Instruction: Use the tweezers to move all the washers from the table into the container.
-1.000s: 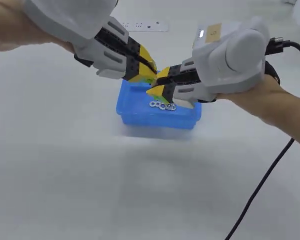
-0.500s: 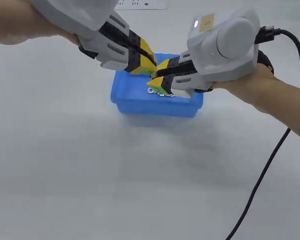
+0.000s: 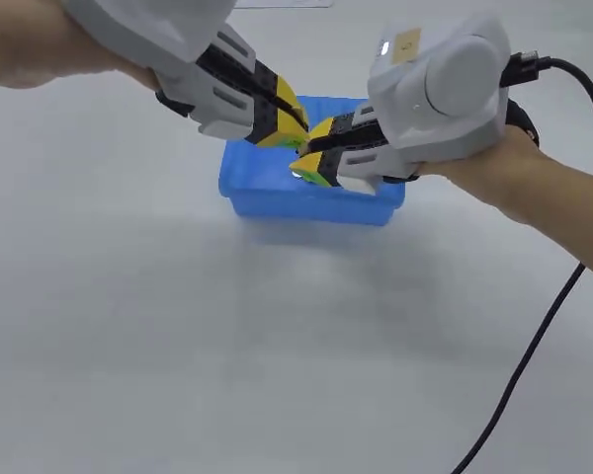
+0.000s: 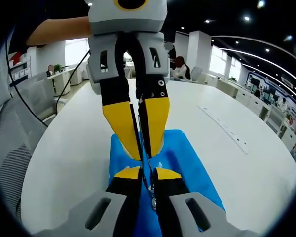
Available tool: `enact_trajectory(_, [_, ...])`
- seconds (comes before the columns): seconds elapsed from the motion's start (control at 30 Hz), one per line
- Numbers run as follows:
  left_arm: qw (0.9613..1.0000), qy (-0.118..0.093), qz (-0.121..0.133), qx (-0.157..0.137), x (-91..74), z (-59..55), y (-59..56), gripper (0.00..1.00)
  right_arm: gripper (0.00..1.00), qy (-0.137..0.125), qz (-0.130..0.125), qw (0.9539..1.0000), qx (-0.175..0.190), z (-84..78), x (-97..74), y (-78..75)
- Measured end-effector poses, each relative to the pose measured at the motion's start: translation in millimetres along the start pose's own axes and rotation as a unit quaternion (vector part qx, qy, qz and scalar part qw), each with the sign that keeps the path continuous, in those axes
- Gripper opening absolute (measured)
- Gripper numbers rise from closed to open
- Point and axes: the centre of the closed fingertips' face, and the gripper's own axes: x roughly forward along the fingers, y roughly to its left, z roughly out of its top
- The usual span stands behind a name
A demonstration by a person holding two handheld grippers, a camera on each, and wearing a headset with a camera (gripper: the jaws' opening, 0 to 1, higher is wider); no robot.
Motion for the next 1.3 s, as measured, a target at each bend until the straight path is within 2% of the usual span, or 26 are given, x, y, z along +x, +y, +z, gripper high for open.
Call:
enact_trajectory(0.43, [0.9999,0.000,0.006,0.014,-2.2,5.1,-1.0,0.07,0.12,-0.003,-0.005,0.9999,0.008,1.9,-3.3,-3.9])
enact_trajectory(0.7, [0.9995,-0.010,0.010,0.027,-14.1,15.9,-5.4,0.07,0.13,-0.006,-0.007,0.9999,0.004,4.9,-7.1,-2.0])
enact_trajectory(0.83, [0.9994,-0.008,0.015,0.031,-19.7,17.1,-5.2,0.07,0.13,-0.010,-0.008,0.9999,-0.001,9.5,-10.0,-0.2])
enact_trajectory(1.0, [0.9993,-0.010,0.017,0.032,-25.8,18.9,-8.7,0.07,0.12,-0.013,-0.007,0.9999,-0.005,12.6,-17.4,5.0])
enact_trajectory(1.07, [0.9993,-0.017,0.017,0.030,-28.8,21.8,-10.1,0.07,0.10,-0.020,-0.005,0.9995,-0.022,15.6,-21.5,9.3])
enact_trajectory(1.1, [0.9993,-0.018,0.017,0.029,-31.1,22.5,-10.8,0.07,0.10,-0.023,0.000,0.9996,-0.017,16.5,-23.9,12.3])
enact_trajectory(1.3, [0.9990,-0.023,0.026,0.029,-40.5,25.6,-14.3,0.07,0.09,-0.029,-0.011,0.9993,-0.022,24.9,-34.2,12.8])
